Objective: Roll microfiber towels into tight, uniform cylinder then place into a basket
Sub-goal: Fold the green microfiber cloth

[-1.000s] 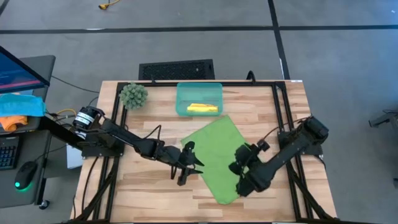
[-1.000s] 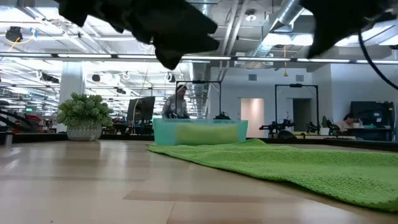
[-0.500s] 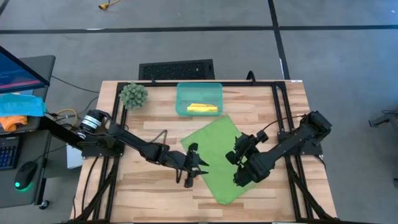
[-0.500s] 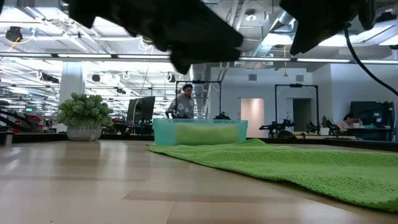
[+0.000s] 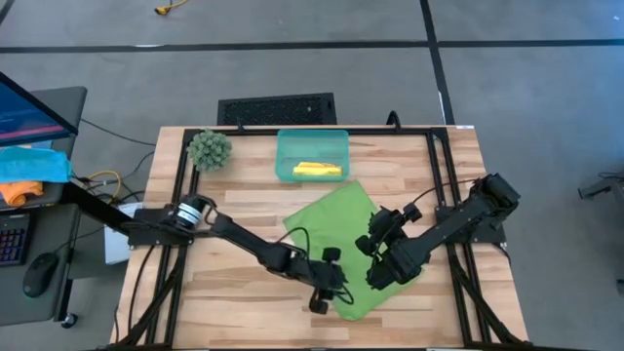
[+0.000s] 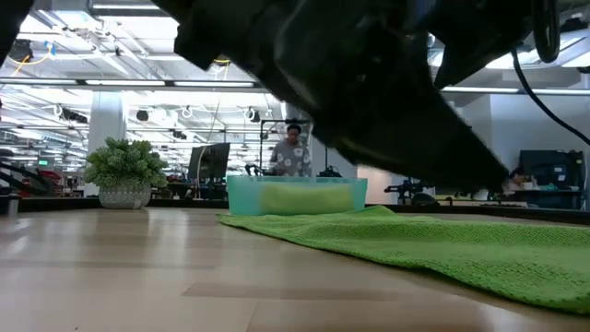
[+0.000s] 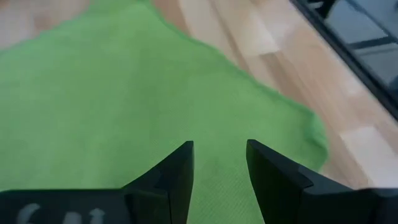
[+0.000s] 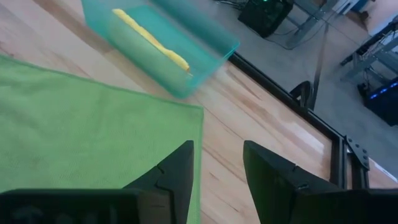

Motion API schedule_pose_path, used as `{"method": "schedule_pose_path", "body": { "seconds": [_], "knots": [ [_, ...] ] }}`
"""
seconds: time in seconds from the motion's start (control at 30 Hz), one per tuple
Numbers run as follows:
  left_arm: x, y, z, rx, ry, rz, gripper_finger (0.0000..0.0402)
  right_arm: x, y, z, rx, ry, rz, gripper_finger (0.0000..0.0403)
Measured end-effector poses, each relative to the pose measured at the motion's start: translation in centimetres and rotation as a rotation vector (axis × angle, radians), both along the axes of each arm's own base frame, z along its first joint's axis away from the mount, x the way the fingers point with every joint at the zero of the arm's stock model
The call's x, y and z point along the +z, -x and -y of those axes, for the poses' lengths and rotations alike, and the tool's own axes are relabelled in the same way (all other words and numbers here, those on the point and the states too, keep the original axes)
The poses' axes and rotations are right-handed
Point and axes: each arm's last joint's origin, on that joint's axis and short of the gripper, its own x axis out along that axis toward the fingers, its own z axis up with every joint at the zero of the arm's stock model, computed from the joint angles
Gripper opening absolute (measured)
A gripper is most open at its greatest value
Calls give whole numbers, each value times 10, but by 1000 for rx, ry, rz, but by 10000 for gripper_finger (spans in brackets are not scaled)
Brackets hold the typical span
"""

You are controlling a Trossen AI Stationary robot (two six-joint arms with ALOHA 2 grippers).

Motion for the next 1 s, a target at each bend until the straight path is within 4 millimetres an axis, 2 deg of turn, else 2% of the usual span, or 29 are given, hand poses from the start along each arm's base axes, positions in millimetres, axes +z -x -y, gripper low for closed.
{"method": "schedule_pose_path", "body": {
  "seconds": [0.2,0.7,1.0],
  "knots": [
    [-14,-10,6,-49,38,-25,139,0,0,0,0,1,-2,162],
    [-29,4,13,-23,23,-227,139,0,0,0,4,4,-10,162],
    [-10,36,11,-39,-55,-494,139,-1,1,1,4,9,-17,162]
  ]
}}
